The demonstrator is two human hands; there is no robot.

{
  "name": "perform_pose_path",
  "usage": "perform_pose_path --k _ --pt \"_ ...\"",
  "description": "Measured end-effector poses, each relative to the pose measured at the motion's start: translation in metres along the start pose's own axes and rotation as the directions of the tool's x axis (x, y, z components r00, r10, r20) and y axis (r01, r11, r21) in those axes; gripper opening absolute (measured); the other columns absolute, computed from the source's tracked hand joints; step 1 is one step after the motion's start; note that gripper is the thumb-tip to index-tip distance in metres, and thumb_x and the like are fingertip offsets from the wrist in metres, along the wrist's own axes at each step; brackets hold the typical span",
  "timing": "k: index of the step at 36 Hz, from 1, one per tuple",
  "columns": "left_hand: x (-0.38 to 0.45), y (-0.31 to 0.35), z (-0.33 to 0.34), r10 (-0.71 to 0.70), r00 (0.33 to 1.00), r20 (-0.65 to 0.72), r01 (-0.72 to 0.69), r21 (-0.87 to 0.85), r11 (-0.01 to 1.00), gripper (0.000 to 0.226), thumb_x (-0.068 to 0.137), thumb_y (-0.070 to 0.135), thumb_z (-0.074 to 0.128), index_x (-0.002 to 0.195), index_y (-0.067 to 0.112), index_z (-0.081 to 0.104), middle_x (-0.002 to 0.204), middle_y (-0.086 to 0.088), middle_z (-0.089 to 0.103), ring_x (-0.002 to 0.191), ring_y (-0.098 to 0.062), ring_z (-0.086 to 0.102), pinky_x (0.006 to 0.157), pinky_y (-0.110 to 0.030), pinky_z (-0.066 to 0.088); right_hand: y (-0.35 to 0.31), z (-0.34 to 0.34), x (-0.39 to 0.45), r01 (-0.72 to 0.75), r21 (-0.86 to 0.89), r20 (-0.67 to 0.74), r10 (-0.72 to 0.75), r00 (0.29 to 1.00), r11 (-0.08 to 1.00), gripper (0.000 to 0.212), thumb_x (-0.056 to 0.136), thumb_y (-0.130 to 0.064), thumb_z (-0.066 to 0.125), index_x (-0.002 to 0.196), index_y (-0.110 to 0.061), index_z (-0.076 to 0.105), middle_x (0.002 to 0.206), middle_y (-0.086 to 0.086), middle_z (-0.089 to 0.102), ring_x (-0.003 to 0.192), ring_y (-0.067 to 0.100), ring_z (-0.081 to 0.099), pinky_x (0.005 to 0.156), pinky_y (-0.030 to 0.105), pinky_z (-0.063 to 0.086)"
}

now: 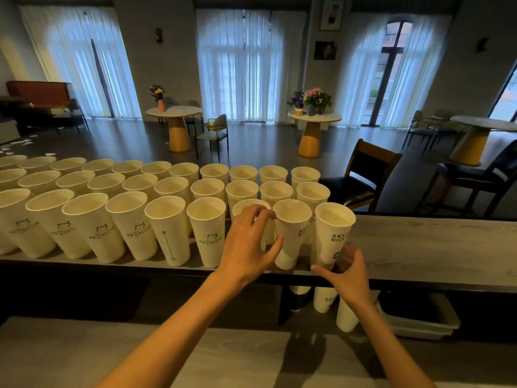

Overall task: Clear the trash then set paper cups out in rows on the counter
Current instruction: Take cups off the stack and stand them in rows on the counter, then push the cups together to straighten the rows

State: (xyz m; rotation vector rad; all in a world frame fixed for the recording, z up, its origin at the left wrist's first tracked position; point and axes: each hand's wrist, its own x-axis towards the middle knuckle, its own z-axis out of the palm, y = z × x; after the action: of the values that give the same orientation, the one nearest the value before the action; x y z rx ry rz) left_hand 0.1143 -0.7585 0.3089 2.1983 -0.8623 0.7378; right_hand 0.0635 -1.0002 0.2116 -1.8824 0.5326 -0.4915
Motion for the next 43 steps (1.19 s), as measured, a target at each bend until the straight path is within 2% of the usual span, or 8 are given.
perform_pose_path --k 2,7,12,16,19,28,36,43 --pt "0.003 -0.001 -0.007 0.014 1.0 -0.002 -0.014 -0.021 1.0 0.038 0.086 0.037 0.073 0.116 0.018 0.061 0.124 -0.002 0.059 0.113 -0.017 0.056 0.091 -0.038 0.053 -0.008 -0.001 -0.008 0.003 0.032 -0.065 -0.001 0.998 0.999 0.13 0.042 -0.057 0.094 0.149 -0.031 0.025 0.147 0.001 0.046 0.132 0.024 0.048 0.105 0.053 0.046" --pt "-0.007 -0.011 -0.037 0.087 0.996 0.007 -0.086 -0.083 0.993 0.035 0.089 0.037 0.071 0.116 0.017 0.061 0.123 0.0 0.058 0.111 -0.014 0.056 0.089 -0.034 0.053 -0.043 0.005 -0.05 0.11 0.068 -0.355 -0.079 0.932 0.992 0.089 0.06 -0.044 0.09 0.133 -0.029 0.041 0.124 0.001 0.053 0.108 0.02 0.057 0.089 0.041 0.053" --pt "-0.043 -0.048 -0.09 0.111 0.992 0.056 -0.103 -0.141 0.985 0.033 0.092 0.037 0.068 0.119 0.021 0.059 0.123 0.005 0.055 0.105 -0.007 0.056 0.084 -0.027 0.055 -0.084 0.051 -0.109 0.257 0.055 -0.406 -0.214 0.889 0.965 0.064 0.066 -0.039 0.089 0.114 -0.027 0.048 0.103 0.0 0.056 0.085 0.018 0.058 0.067 0.03 0.051" --pt "-0.084 -0.1 -0.15 0.048 0.995 0.092 -0.034 -0.149 0.988 0.033 0.092 0.037 0.068 0.12 0.023 0.057 0.12 0.009 0.053 0.097 0.0 0.053 0.077 -0.014 0.048 -0.121 0.131 -0.161 0.335 0.101 -0.206 -0.309 0.928 0.937 0.047 0.068 -0.035 0.088 0.101 -0.029 0.056 0.087 0.002 0.06 0.071 0.023 0.06 0.06 0.034 0.055" --pt "-0.114 -0.139 -0.197 -0.039 0.996 0.08 0.05 -0.141 0.989 0.031 0.092 0.036 0.068 0.118 0.024 0.057 0.113 0.01 0.054 0.092 -0.003 0.056 0.076 -0.025 0.053 -0.157 0.201 -0.196 0.354 0.157 0.038 -0.363 0.931 0.922 0.043 0.07 -0.026 0.089 0.102 -0.029 0.061 0.088 0.003 0.064 0.071 0.021 0.063 0.057 0.029 0.052" --pt "-0.213 -0.274 -0.353 -0.376 0.923 -0.08 0.374 -0.043 0.927 0.028 0.087 0.03 0.075 0.111 0.029 0.061 0.09 0.016 0.061 0.077 -0.003 0.061 0.069 -0.025 0.054 -0.246 0.402 -0.295 0.331 0.304 0.483 -0.445 0.755 0.893 0.042 0.077 -0.018 0.084 0.111 -0.03 0.063 0.092 -0.003 0.067 0.08 0.017 0.067 0.068 0.032 0.06" --pt "-0.288 -0.384 -0.483 -0.614 0.75 -0.247 0.634 0.002 0.773 0.024 0.088 0.022 0.075 0.105 0.031 0.059 0.083 0.01 0.066 0.075 -0.007 0.066 0.067 -0.02 0.053 -0.301 0.577 -0.343 0.322 0.379 0.647 -0.497 0.578 0.867 0.05 0.077 -0.02 0.084 0.12 -0.032 0.061 0.1 -0.007 0.068 0.089 0.014 0.069 0.075 0.035 0.061" --pt "-0.311 -0.469 -0.548 -0.767 0.557 -0.319 0.806 -0.015 0.592 0.02 0.087 0.021 0.075 0.1 0.025 0.061 0.084 0.007 0.067 0.075 -0.004 0.064 0.065 -0.021 0.052 -0.337 0.706 -0.359 0.234 0.337 0.756 -0.41 0.509 0.912 0.057 0.077 -0.027 0.084 0.127 -0.028 0.057 0.1 -0.007 0.068 0.082 0.006 0.069 0.073 0.025 0.058"
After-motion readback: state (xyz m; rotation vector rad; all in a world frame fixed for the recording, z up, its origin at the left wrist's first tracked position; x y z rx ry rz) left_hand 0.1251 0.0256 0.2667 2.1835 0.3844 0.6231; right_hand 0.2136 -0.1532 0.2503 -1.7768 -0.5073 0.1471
